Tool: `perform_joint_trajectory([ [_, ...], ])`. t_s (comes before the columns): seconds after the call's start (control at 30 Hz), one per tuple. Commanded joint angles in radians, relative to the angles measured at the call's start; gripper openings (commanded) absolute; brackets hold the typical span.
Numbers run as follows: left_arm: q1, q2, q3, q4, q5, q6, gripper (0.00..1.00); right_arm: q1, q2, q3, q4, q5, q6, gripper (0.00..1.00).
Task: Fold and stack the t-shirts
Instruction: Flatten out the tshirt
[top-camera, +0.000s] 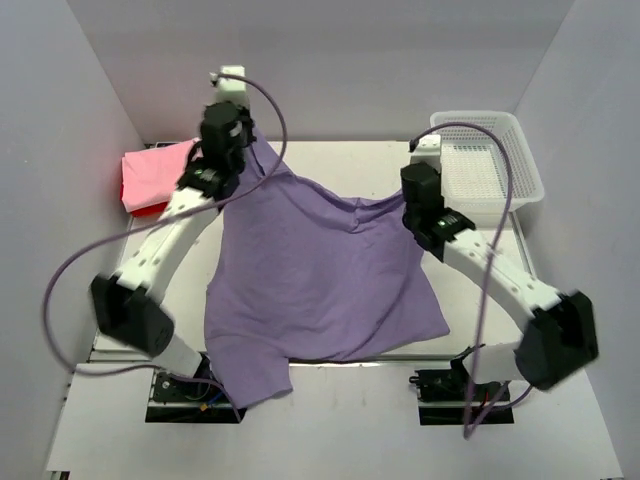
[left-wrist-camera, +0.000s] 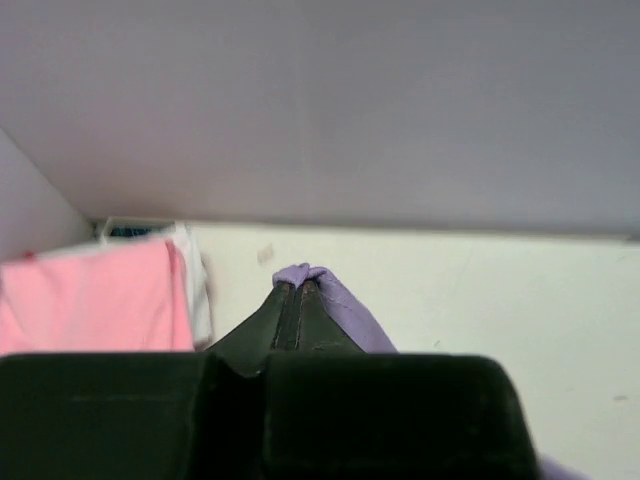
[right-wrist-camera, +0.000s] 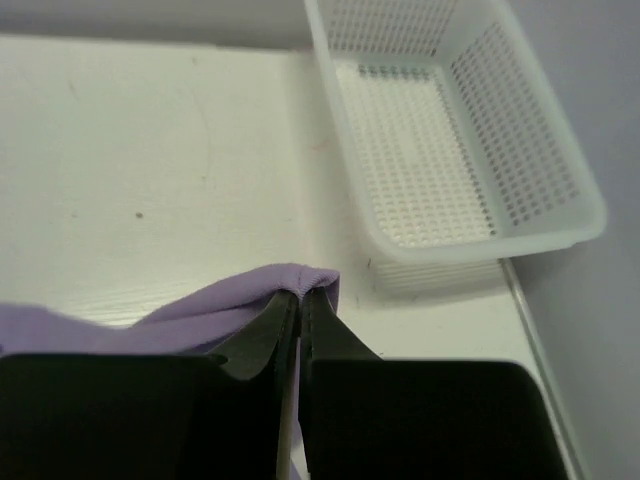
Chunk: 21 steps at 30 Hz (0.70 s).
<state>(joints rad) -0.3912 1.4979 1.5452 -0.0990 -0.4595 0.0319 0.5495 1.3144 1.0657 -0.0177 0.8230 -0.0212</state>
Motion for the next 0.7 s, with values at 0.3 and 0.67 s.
perform_joint_trajectory([
  [0.3, 0.202, 0.557, 0.197, 0.036, 0.068, -0.231, 0.00, -0.242, 0.658, 0.430, -0.090, -0.220, 0.158, 0.00],
  [0.67, 0.305, 0.642, 0.285, 0.048, 0.128, -0.333, 0.00, -0.296, 0.841, 0.770, -0.106, -0.323, 0.090, 0.00],
])
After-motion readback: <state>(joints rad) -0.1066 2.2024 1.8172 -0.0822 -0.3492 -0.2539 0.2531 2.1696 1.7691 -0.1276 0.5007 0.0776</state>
